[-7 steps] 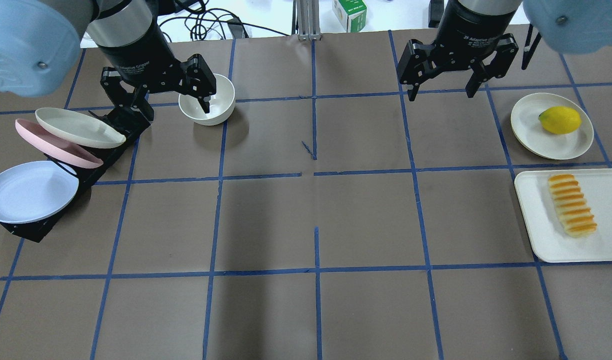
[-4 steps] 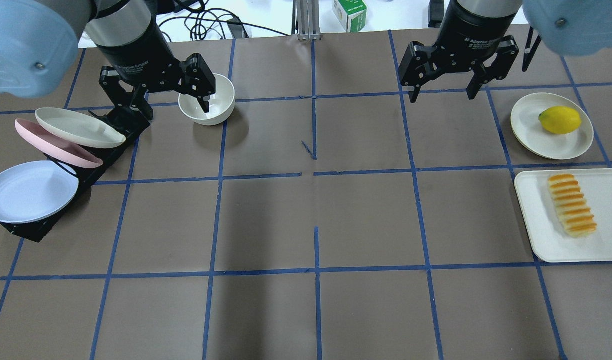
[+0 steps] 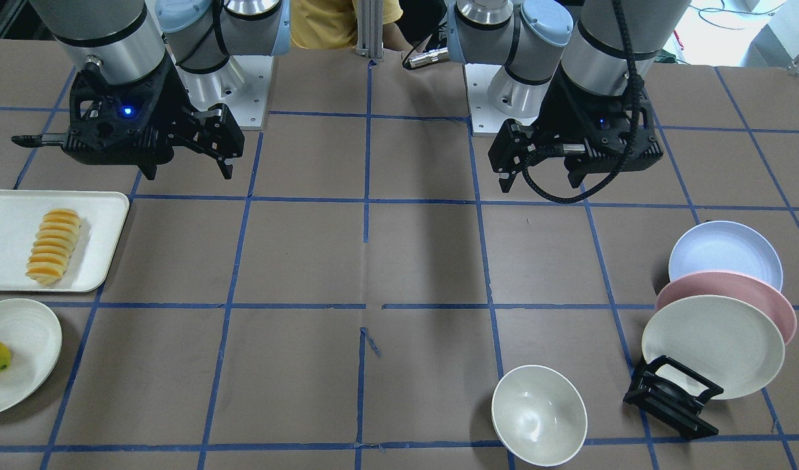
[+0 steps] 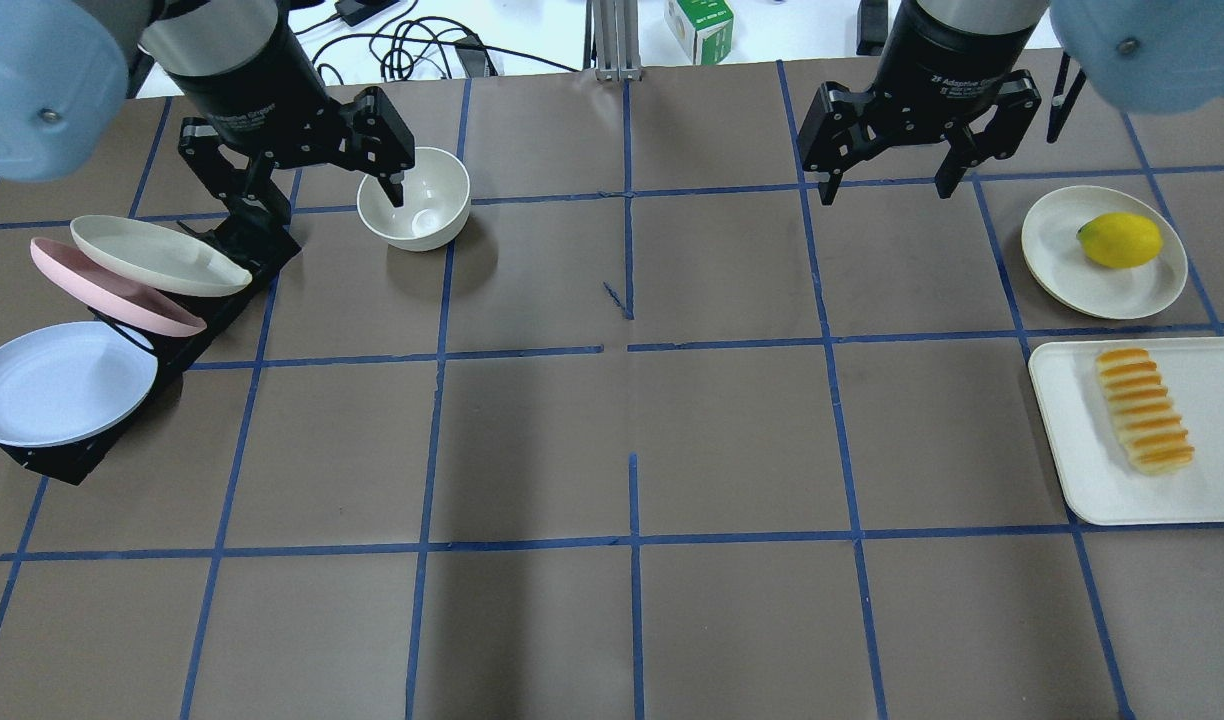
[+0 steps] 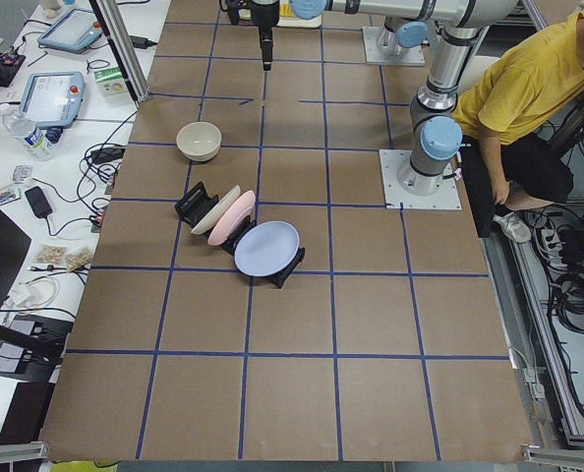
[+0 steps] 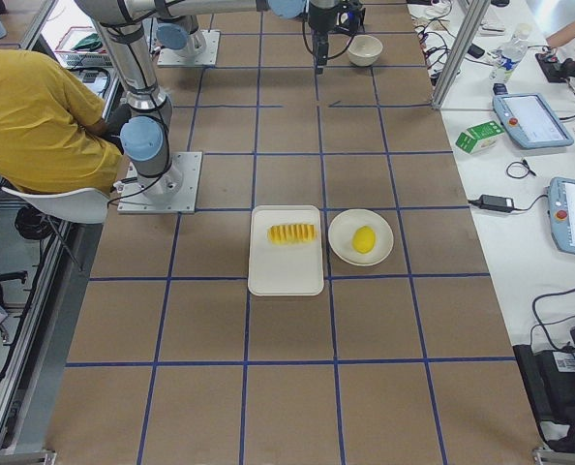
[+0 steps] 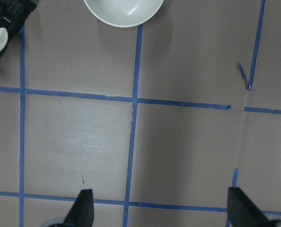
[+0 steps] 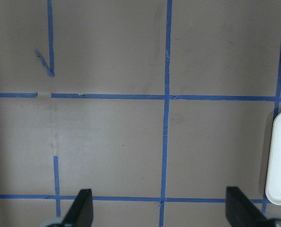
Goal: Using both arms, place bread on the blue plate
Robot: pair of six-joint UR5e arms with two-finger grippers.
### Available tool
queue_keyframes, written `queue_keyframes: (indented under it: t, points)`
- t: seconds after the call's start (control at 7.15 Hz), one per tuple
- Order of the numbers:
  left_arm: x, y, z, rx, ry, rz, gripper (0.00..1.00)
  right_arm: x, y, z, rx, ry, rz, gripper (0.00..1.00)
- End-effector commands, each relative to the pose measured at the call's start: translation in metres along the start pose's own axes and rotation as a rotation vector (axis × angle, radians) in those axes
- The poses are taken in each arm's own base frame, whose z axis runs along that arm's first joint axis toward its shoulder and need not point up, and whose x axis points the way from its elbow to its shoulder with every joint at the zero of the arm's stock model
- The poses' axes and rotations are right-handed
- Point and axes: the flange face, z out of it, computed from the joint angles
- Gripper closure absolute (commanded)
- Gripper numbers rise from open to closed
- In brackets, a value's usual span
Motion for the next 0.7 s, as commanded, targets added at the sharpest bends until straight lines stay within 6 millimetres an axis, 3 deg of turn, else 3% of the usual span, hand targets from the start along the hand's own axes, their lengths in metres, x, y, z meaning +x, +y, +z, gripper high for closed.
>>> queue_keyframes:
  t: [0.0, 0.14, 0.56]
  points:
    - [-0.015, -0.006, -0.014, 0.032, -0.001, -0.027, 0.0, 0.0, 0.001, 0.0, -0.001, 0.002, -0.001, 0.0]
    - [-0.043, -0.01, -0.025, 0.058, 0.002, -0.082, 0.0, 0.003, 0.001, 0.0, -0.004, 0.005, 0.002, 0.0]
    - [-0.165, -0.013, -0.051, 0.101, -0.023, -0.321, 0.0, 0.002, -0.003, 0.004, -0.003, -0.01, -0.001, 0.0]
